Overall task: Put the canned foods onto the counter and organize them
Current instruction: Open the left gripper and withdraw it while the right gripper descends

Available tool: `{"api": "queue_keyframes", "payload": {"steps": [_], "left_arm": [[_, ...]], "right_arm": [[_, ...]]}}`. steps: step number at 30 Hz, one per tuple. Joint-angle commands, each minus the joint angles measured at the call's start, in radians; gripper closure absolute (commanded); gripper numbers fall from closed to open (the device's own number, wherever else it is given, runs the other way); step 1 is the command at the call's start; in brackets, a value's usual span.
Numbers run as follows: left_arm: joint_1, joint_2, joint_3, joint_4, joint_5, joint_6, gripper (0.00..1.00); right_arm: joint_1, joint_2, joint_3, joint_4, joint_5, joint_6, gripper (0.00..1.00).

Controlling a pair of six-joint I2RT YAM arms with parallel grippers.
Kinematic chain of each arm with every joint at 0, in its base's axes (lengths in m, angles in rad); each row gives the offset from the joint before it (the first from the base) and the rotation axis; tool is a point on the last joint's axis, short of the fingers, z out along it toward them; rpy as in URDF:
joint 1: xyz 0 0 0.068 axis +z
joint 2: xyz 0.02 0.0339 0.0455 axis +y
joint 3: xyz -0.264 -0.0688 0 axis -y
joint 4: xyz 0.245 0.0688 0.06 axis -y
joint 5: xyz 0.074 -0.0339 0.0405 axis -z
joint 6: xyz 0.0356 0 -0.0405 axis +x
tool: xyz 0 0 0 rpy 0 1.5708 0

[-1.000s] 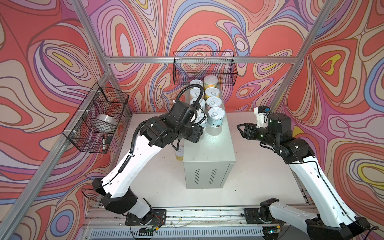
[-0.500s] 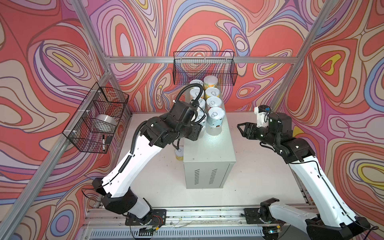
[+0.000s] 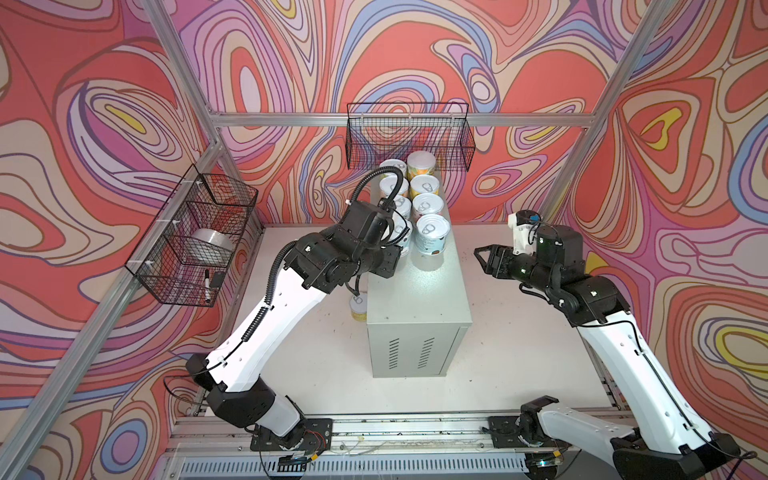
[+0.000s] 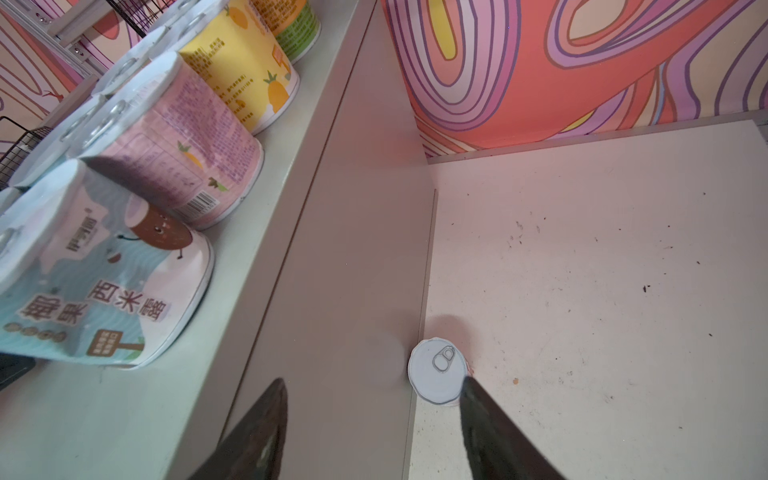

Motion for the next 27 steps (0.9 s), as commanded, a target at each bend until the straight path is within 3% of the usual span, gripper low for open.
{"api": "queue_keyframes", "payload": {"steps": [1, 15, 23, 27], "left_arm": [[0.012, 0.004, -0.012, 0.027, 0.0, -0.009, 0.43], [0.018, -0.006, -0.025, 0.029, 0.022, 0.0, 0.42], [0.01, -0.156, -0.12, 0.068, 0.102, 0.031, 0.17], [0.011, -0.289, -0.213, 0.145, 0.068, 0.028, 0.01]], "right_arm": [[-0.005, -0.002, 0.002, 0.015, -0.01, 0.007, 0.33], [-0.005, -0.001, 0.002, 0.008, -0.009, 0.01, 0.33], [-0.005, 0.006, -0.011, -0.016, 0.016, 0.007, 0.31], [-0.005, 0.017, -0.031, -0.019, 0.017, 0.006, 0.27]]}}
